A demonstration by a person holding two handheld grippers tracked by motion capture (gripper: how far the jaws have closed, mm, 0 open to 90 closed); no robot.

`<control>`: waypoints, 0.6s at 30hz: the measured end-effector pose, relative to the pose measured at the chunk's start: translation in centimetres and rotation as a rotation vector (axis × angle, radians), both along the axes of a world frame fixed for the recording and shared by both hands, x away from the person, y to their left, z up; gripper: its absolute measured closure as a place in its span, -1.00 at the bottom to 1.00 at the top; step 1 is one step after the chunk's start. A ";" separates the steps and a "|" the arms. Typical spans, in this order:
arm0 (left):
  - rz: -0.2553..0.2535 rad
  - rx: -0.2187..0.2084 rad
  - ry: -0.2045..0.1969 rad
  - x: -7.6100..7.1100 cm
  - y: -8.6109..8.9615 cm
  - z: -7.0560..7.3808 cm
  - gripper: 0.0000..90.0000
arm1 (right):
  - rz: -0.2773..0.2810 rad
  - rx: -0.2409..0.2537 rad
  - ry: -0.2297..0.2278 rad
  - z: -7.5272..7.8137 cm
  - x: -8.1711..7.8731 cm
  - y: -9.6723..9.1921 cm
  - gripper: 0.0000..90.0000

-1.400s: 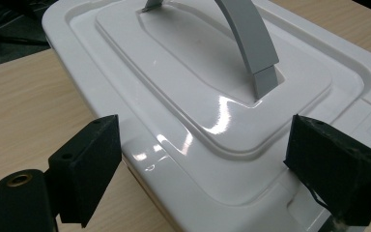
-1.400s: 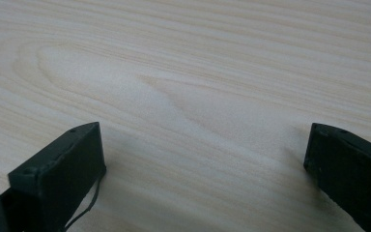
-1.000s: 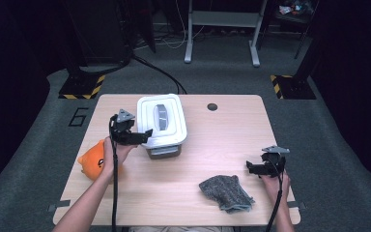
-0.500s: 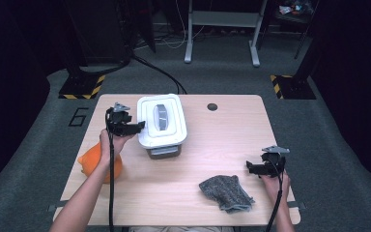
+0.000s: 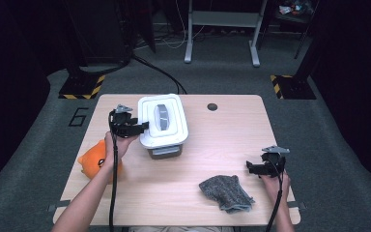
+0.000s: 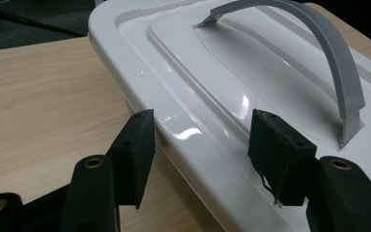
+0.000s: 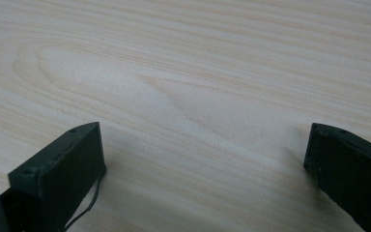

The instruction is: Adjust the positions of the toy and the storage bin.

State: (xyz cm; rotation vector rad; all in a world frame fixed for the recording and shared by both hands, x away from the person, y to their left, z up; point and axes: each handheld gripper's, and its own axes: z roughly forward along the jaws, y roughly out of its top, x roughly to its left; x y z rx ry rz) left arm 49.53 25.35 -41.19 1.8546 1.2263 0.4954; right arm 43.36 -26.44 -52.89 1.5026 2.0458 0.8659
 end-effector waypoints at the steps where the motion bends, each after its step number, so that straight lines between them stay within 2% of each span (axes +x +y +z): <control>1: 0.000 0.000 0.000 0.0 0.0 0.0 -0.05 | 0.000 0.000 0.000 0.0 0.0 0.0 -1.00; 10: -0.001 0.029 -0.018 -0.1 -1.7 0.1 -0.04 | 0.000 0.000 0.000 0.0 0.0 0.0 -1.00; 18: 0.015 0.020 -0.033 -0.2 -2.8 -0.1 -0.04 | 0.000 0.000 0.000 0.0 0.0 0.0 -1.00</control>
